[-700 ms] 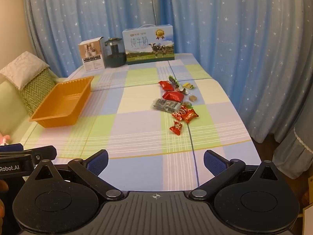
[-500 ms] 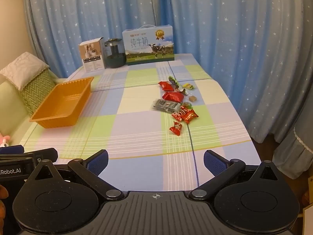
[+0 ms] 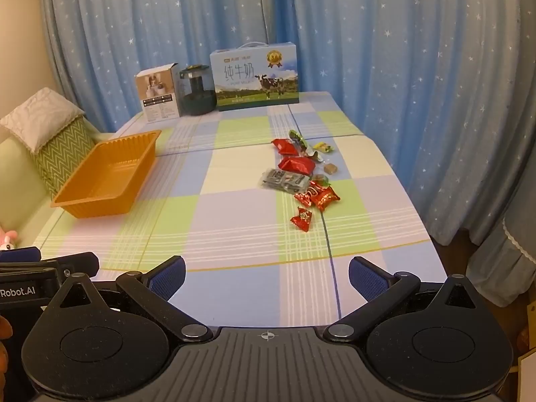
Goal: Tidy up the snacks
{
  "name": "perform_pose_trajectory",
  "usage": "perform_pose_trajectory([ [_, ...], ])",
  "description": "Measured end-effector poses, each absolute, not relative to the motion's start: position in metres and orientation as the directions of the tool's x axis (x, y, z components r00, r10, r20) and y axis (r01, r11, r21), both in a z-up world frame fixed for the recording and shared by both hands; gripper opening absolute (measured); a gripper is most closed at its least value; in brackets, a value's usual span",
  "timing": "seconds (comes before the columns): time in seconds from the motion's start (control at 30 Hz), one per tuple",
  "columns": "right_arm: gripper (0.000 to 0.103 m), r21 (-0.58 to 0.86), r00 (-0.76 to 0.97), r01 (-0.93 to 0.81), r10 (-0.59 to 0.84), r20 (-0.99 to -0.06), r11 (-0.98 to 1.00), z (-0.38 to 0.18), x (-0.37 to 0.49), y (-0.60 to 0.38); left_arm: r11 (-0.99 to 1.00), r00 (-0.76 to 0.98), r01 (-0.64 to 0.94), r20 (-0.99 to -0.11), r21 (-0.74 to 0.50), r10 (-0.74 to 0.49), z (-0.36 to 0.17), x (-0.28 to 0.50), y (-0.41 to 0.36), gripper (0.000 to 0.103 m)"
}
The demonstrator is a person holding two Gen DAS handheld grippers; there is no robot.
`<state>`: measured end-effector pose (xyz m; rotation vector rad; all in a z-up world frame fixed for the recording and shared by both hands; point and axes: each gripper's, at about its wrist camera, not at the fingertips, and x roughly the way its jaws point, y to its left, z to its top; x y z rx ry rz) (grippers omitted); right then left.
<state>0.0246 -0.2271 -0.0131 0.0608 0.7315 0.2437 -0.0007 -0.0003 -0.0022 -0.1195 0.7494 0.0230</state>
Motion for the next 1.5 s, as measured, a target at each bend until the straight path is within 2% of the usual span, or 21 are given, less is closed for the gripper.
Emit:
perform_pose_trajectory([
  [1.5, 0.103, 0.137, 0.725, -0.19, 0.233, -0.648, 0.972, -0.01, 0.027, -0.2332, 0.992, 0.731, -0.064, -0.682, -0.109, -0.028, -0.0032, -0.0001, 0.0, 0.103],
])
